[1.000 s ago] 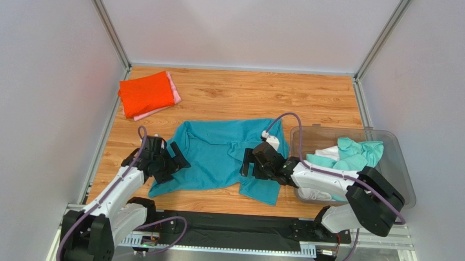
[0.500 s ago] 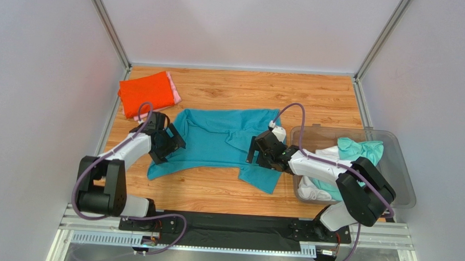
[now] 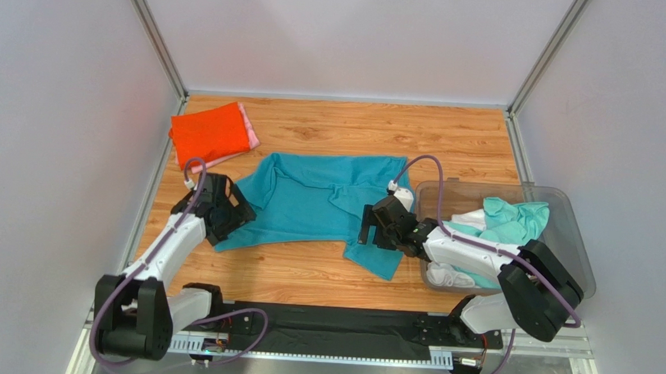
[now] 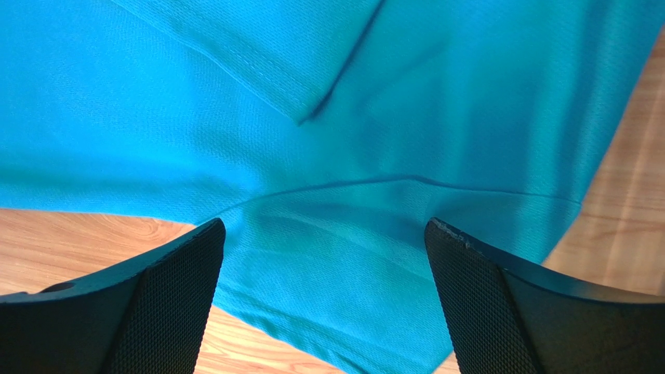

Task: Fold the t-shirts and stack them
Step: Flatten the tshirt out

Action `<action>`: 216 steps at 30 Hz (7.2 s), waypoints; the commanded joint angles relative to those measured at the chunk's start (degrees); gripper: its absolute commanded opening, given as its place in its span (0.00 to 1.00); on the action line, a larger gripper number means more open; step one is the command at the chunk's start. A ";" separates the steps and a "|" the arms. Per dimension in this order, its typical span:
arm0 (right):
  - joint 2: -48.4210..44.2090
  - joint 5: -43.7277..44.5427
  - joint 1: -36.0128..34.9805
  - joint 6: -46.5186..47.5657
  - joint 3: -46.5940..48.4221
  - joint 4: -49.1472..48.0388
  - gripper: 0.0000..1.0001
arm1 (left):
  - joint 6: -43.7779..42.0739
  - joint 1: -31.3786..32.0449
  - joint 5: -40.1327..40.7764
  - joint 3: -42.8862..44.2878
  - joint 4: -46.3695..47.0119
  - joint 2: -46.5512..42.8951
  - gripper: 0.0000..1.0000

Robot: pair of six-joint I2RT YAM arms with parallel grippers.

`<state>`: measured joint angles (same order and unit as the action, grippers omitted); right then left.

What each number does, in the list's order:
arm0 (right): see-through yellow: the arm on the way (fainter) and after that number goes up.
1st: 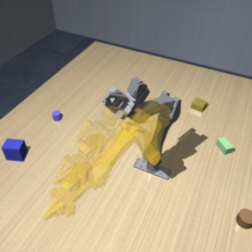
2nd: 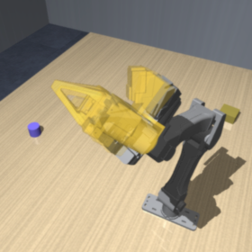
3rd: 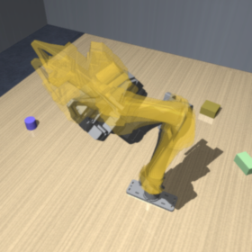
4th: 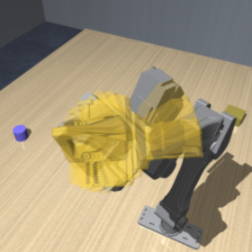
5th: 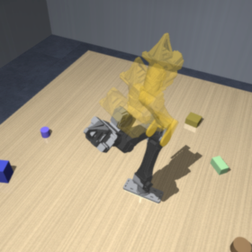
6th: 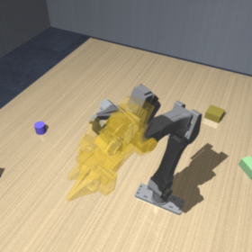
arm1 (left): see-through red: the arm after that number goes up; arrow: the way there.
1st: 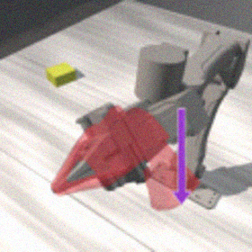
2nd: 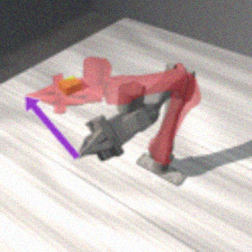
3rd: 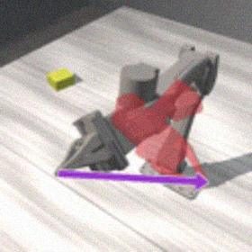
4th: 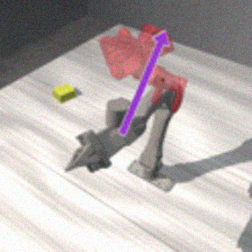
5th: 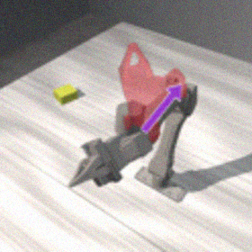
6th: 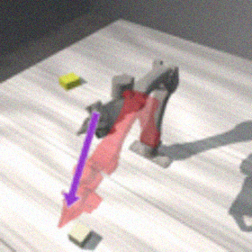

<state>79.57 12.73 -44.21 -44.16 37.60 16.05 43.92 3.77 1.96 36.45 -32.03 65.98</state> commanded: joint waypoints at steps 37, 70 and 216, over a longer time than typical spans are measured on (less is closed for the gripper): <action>-6.27 -0.43 -3.08 -0.49 -4.56 -2.96 1.00 | 4.68 -8.96 6.75 -11.92 -4.01 -9.64 0.49; -9.17 8.97 -14.49 -0.57 3.52 12.22 1.00 | -0.07 -12.65 1.21 -15.00 2.06 -12.89 0.00; -3.04 12.85 7.63 30.28 42.02 5.75 0.00 | 4.33 -12.03 16.15 33.07 -9.37 1.50 0.00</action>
<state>73.60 28.08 -39.62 -13.21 78.15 29.21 48.16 -8.16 16.64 68.93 -50.11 62.02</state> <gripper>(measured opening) 0.014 0.008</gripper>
